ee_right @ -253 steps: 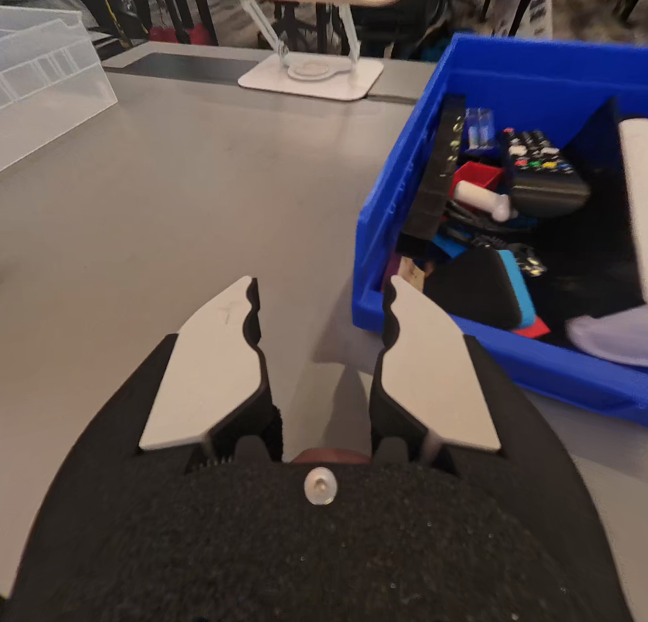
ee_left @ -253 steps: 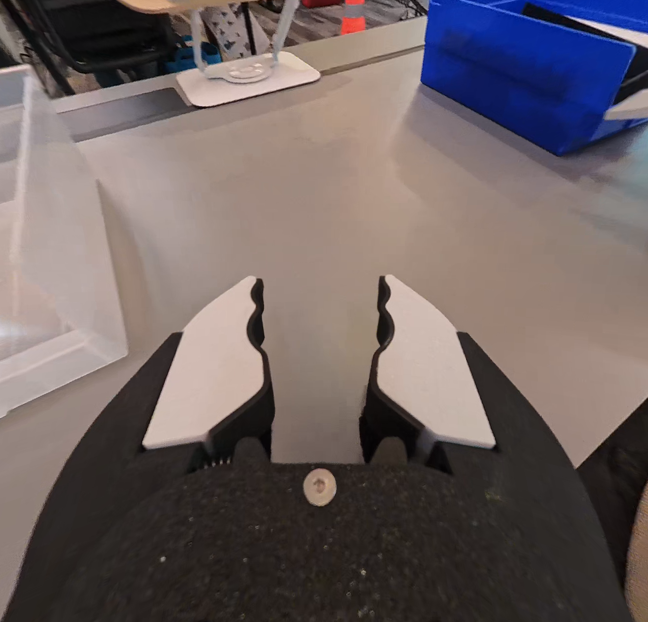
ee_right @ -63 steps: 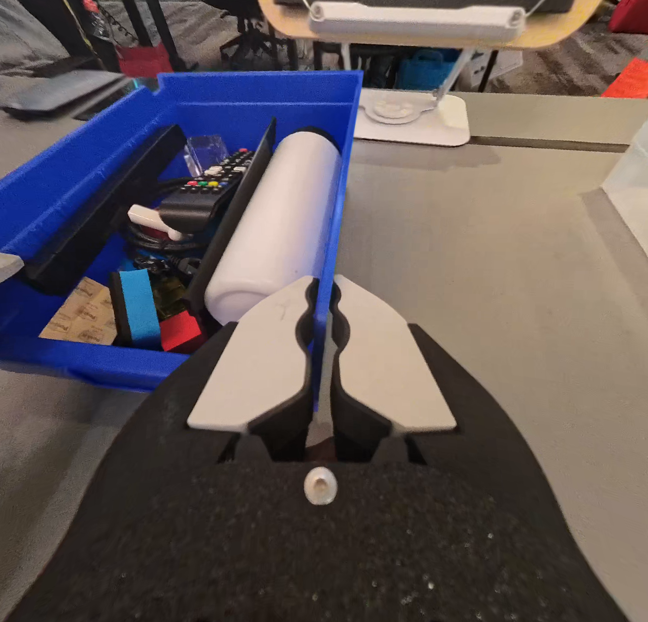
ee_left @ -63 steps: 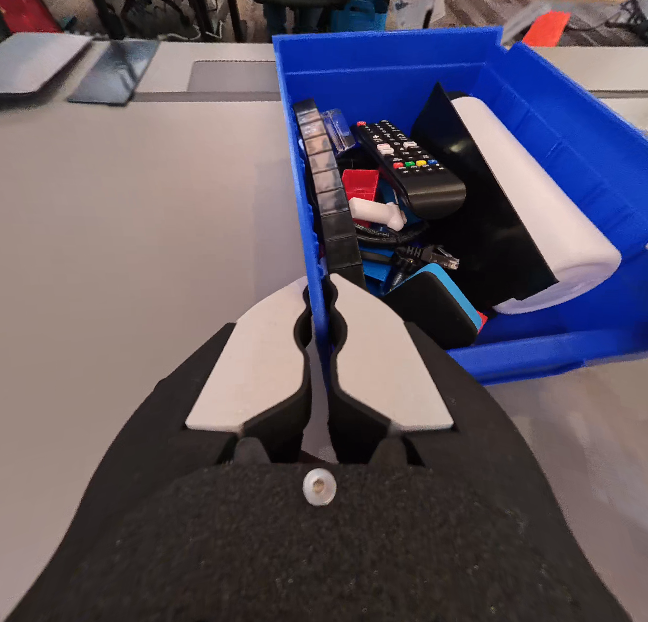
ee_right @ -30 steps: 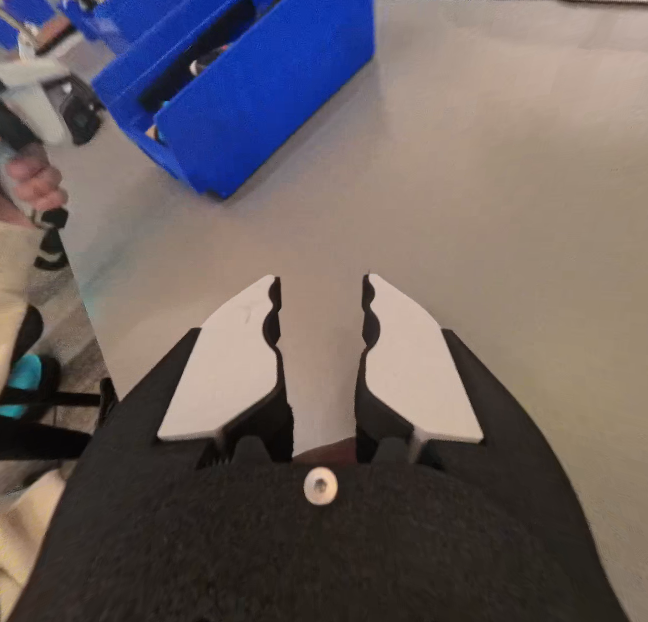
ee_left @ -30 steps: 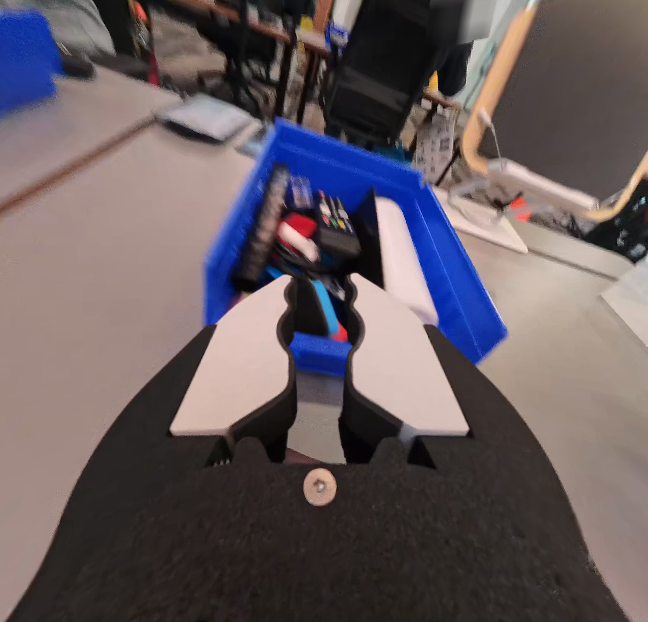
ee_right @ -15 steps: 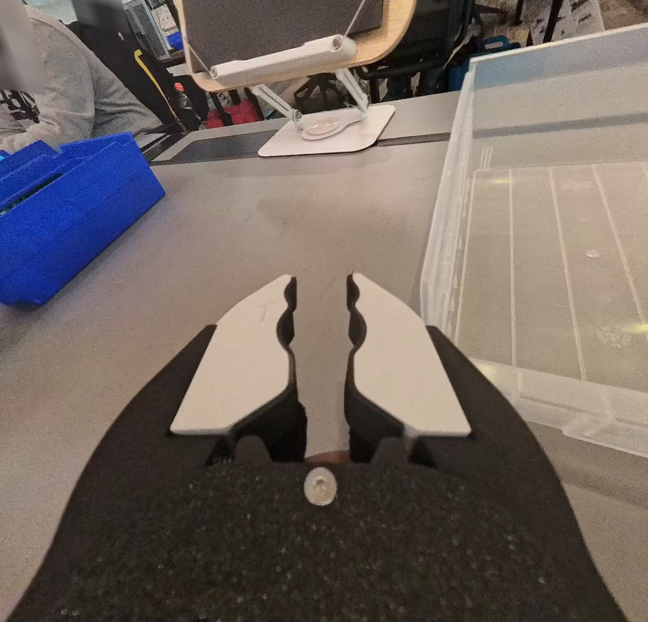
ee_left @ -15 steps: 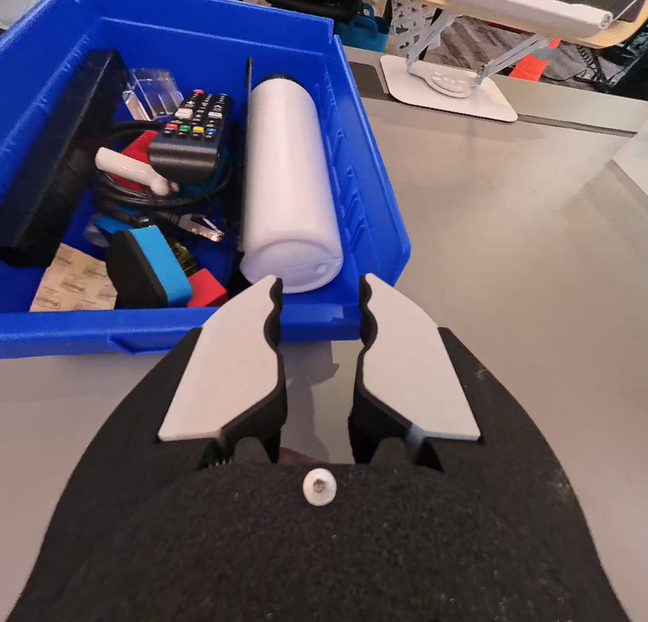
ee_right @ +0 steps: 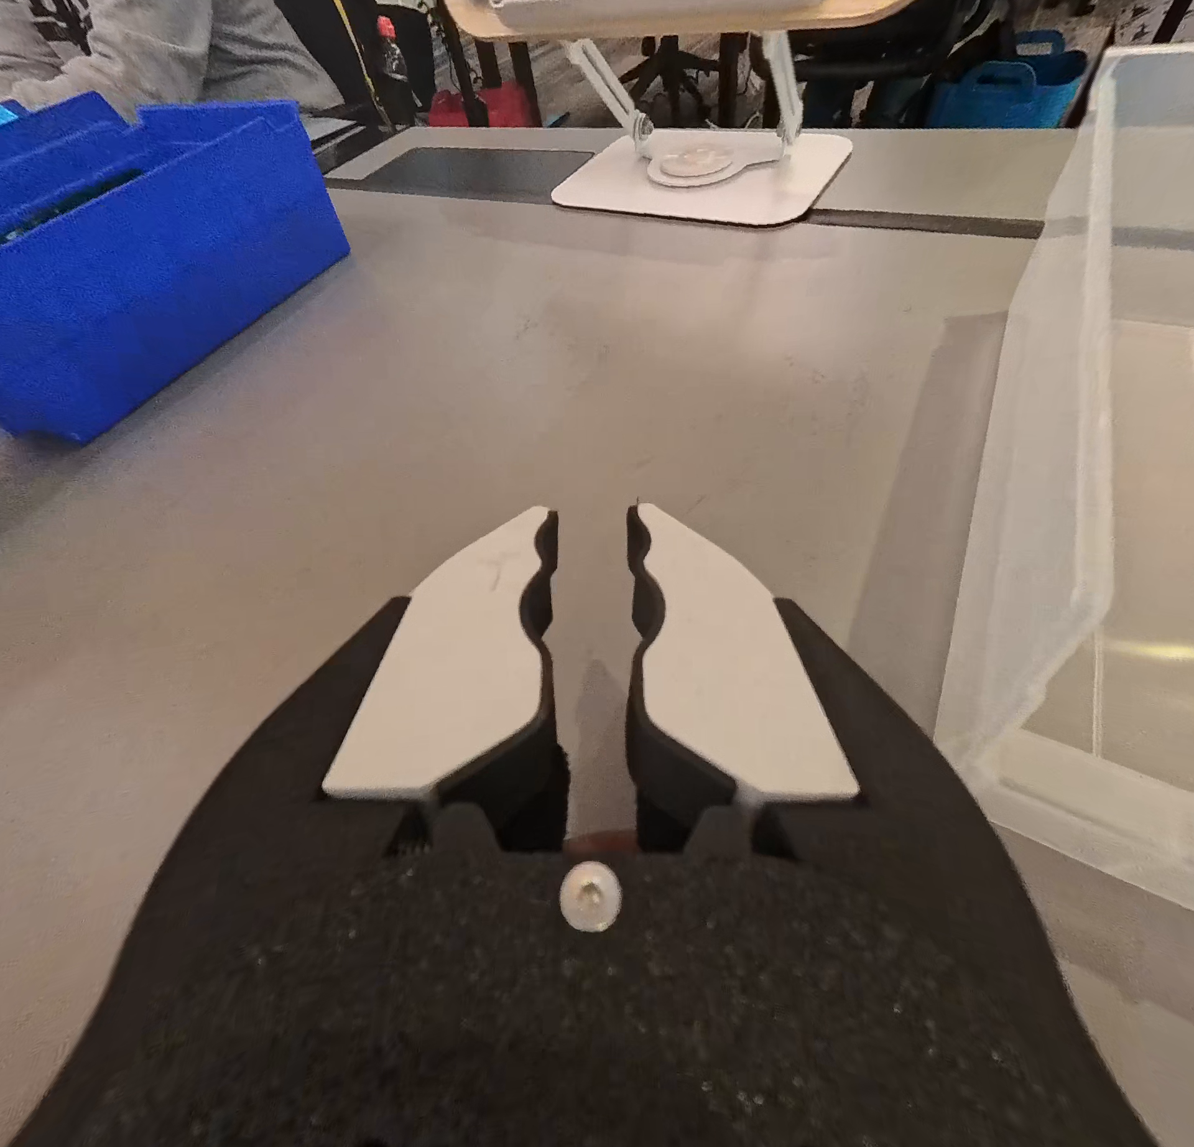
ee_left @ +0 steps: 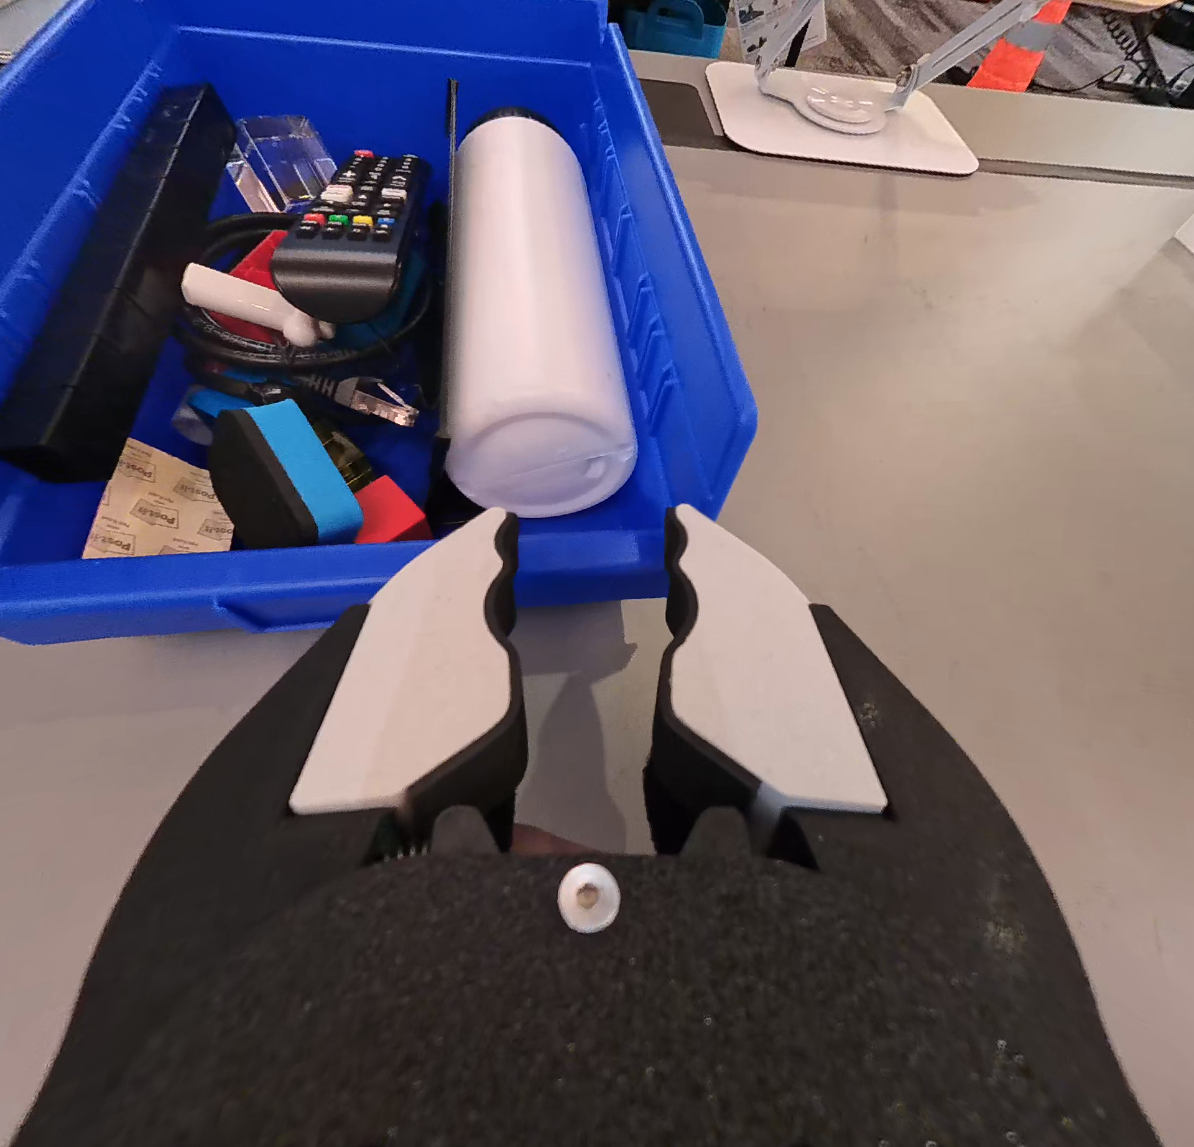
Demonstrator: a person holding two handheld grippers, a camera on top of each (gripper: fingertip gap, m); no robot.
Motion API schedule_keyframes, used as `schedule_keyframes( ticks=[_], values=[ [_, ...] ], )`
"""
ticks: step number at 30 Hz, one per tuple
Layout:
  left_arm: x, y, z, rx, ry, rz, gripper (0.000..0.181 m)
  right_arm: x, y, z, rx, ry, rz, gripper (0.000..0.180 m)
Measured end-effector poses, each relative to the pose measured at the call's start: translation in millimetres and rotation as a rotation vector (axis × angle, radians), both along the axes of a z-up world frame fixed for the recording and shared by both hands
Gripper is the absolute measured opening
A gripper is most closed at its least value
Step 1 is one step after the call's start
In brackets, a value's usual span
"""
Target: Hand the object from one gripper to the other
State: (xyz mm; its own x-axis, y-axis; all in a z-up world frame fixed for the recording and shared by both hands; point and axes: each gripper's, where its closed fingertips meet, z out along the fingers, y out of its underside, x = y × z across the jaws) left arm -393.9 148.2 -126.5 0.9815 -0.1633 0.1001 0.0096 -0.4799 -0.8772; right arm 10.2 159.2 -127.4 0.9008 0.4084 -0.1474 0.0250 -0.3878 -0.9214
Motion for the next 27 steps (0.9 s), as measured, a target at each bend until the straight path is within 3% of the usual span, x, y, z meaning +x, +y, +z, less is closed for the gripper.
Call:
schedule_keyframes(
  ticks=[6,10,13,19,23,27],
  values=[
    [-6,2,5,0.013,-0.011,0.002,0.043,-9,-3,-1,0.006,-0.029,0.024,0.019],
    [-8,0,19,-0.032,-0.11,-0.022,0.053,-13,-7,2,0.028,-0.047,0.041,0.019],
    [-17,9,34,-0.059,-0.048,-0.04,0.053,-13,-8,5,0.059,-0.068,0.042,0.019],
    [-50,78,69,-0.249,0.133,-0.105,0.054,-17,-8,6,0.055,-0.052,0.059,0.018],
    [-70,123,51,-0.488,0.204,-0.115,0.057,-19,-9,4,0.054,-0.072,0.061,0.018],
    [-69,142,24,-0.692,0.191,-0.123,0.063,-17,-11,-1,0.042,-0.1,0.061,0.018]
  ],
)
